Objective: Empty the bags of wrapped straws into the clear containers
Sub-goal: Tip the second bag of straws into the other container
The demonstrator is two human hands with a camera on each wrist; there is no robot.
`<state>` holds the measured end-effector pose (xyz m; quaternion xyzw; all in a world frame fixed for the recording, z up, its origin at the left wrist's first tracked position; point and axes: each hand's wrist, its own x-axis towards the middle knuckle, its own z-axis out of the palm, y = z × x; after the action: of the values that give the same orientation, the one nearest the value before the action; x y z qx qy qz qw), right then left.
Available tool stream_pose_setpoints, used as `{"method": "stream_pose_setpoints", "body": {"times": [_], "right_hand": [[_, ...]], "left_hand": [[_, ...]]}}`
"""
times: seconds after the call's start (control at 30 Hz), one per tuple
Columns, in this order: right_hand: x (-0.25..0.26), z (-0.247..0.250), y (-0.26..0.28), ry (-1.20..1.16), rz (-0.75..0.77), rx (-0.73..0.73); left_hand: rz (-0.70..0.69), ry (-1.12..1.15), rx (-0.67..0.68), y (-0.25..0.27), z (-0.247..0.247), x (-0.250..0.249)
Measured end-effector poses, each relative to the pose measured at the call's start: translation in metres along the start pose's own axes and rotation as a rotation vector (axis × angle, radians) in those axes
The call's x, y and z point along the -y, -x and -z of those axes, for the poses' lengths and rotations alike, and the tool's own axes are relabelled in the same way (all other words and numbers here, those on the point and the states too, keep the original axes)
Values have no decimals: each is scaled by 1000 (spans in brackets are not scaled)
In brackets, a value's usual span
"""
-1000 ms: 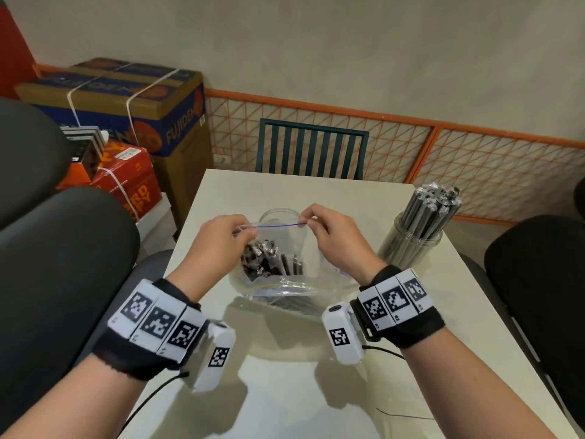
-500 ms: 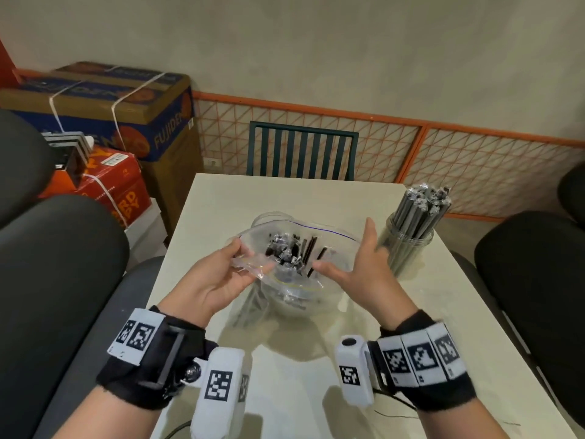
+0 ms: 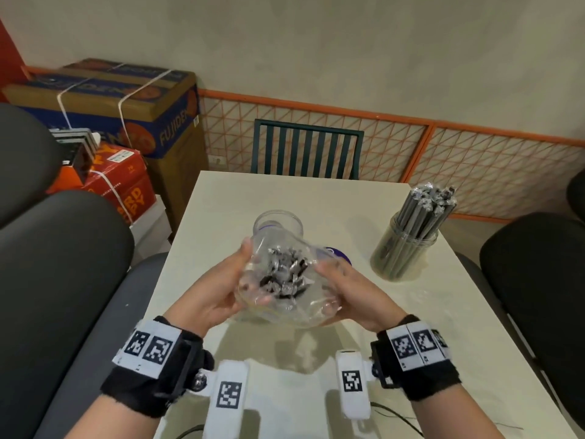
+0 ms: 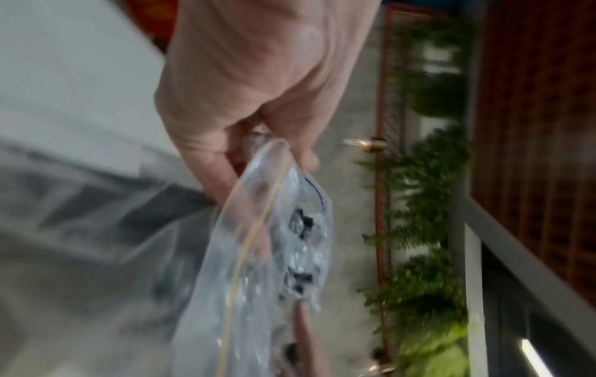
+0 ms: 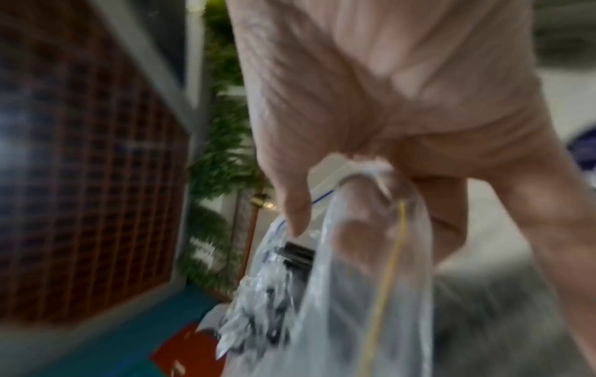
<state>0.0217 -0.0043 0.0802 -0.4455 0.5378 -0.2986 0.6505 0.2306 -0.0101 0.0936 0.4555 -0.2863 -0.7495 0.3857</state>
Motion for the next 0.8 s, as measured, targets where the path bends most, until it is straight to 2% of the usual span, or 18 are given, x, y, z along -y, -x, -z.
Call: {"method": "stream_pose_setpoints", "body": {"times": [0.1,0.17,0.2,0.27,0.37,0.4,0.53,0.6,0.7,0.8], "right_hand": [[15,2,11,340,175,-114],[22,3,11,373,257,-129],[22,3,6,326,264,-158],[17,3,-8,101,152,-230],[7,-3,-25,-393,-113,-204],[4,-6,-27,-440,-142,-224],[-2,-9,-11,-195,-90,-256],[-3,-8,-2,-168,-102,-175],[2,-12,3,-374,-95,-13],[-5,-11,0,-753,-14,48]], "left_hand": [[-57,-490,-94,-1,8,-1],[-102,-614,-182,-6,10,-6],[-105,-594,-207,-8,9,-8],[-58,-360,-207,-16,8,-9],[74,195,-158,-24,5,-2],[72,293,-155,-25,3,2],[-77,486,-195,-28,-1,13],[-138,507,-200,-30,0,20],[-158,527,-190,-31,-2,29],[-116,754,-159,-24,2,29]]}}
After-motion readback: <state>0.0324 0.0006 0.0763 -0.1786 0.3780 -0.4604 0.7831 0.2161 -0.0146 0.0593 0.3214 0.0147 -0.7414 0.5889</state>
